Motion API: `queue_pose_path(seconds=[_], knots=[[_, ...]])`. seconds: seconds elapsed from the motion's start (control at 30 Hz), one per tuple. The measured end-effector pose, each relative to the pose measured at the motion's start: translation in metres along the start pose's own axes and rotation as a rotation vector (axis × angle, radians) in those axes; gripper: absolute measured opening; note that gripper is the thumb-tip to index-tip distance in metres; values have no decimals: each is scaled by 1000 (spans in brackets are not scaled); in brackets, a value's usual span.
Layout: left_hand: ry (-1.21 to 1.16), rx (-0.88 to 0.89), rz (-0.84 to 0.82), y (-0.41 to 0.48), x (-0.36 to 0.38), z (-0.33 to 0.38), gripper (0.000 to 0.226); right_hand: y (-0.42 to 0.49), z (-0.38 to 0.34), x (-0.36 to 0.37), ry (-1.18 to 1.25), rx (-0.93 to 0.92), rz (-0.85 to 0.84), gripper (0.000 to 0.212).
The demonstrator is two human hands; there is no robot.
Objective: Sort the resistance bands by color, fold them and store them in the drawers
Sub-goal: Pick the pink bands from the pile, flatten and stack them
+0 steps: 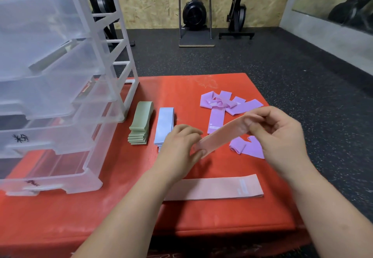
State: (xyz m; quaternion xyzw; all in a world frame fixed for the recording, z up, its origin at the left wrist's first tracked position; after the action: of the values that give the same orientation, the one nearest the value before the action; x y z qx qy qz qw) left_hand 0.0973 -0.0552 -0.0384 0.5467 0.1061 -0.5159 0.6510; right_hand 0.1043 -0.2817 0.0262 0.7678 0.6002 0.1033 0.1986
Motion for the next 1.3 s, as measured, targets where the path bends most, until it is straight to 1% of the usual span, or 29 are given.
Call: queue_pose_path(seconds=[0.07,0.13,0.2,0.27,0.37,0.5,0.57,0.63,0.7,0.87,0.93,1.07,1.17,1.23,1.3], knots=[[10,-31,23,1,-8,0,16,3,2,-15,22,24,85,12],[-5,-101,23,1,-13,-3,11,5,9,-31,30,67,162,9],[-64,-200,-11,-3,-15,-11,9,5,20,-45,33,132,224,9],[-121,-258,-31,-6,-20,-15,12,4,34,-57,18,209,254,8],[-224,-357,-24,-10,-33,-24,12,-1,53,-67,-28,310,247,6],[-357,-546,-12,-23,-53,-41,11,-11,64,-75,-71,393,235,7],[-403,-619,14,-34,-64,-47,8,-15,67,-75,-99,409,195,7],[-430,-663,51,-45,-75,-50,5,-21,68,-72,-133,397,137,4],[-441,-703,93,-57,-85,-53,6,-27,65,-68,-181,377,82,5],[-346,-735,189,-85,-105,-70,12,-45,55,-58,-277,362,-37,5],[-276,-737,192,-96,-107,-76,14,-53,55,-54,-299,359,-65,6],[-120,-710,151,-113,-107,-75,8,-68,62,-48,-345,355,-83,5],[-61,-692,117,-119,-106,-72,9,-69,67,-52,-499,278,-61,7],[-29,-674,115,-122,-108,-70,10,-68,68,-55,-629,219,-69,12],[1,-651,119,-123,-109,-67,12,-69,68,-55,-706,163,-82,17]])
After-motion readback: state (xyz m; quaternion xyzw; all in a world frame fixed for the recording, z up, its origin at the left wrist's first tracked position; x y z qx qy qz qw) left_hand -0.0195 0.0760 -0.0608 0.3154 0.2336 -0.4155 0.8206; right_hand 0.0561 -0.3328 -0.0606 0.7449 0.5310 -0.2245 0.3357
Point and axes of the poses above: each hand's wrist, its own y-axis towards the middle knuckle, its own x-axis out of the palm, z = x × y, the point moved 9 cm from there along y, towards the middle knuckle, and after that the axes turned 13 degrees about z, right-handed, at the moved point
